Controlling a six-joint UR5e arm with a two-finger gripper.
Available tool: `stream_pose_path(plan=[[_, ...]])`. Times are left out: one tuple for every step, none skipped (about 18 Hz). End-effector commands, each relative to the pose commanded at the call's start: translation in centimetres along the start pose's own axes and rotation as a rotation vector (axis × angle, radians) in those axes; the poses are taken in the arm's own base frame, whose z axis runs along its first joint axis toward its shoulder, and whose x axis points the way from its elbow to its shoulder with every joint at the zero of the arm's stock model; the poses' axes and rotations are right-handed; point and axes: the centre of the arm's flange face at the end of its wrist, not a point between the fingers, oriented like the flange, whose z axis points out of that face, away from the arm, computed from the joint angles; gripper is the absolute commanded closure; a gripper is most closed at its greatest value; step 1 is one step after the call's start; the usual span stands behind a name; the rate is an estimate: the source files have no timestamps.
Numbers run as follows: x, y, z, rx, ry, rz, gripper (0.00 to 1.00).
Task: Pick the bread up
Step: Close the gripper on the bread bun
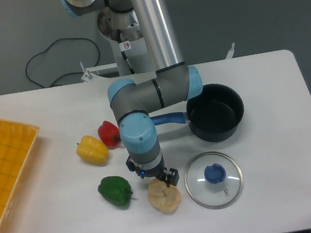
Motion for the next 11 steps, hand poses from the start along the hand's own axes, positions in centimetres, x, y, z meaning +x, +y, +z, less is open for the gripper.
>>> stream_pose_path(plan=[[-0.04, -0.02, -0.04, -0.001, -0.001, 0.0, 0.19], [-0.04, -0.02, -0.04, -0.001, -0.001, 0.0, 0.2], [-0.04, -0.02, -0.04, -0.001, -0.001, 0.0, 0.21], [-0.05, -0.03, -0.06, 0.0, -0.002, 0.0, 0.22], [-0.04, -0.02, -0.04, -0.001, -0.001, -0.002, 0.26], [-0.04, -0.02, -0.04, -0.001, -0.001, -0.003, 0.29], [-0.04, -0.02, -0.04, -0.001, -0.001, -0.005, 0.34], [-0.08, -0.05, -0.11, 0.0, -0.002, -0.006, 0.38], [-0.05, -0.01, -0.05, -0.002, -0.002, -0.008, 0.44], [-0.09, -0.04, -0.11, -0.001, -0.003, -0.012, 0.52], [-0.11, -0.06, -0.14, 0.001, -0.005, -0.013, 0.59]])
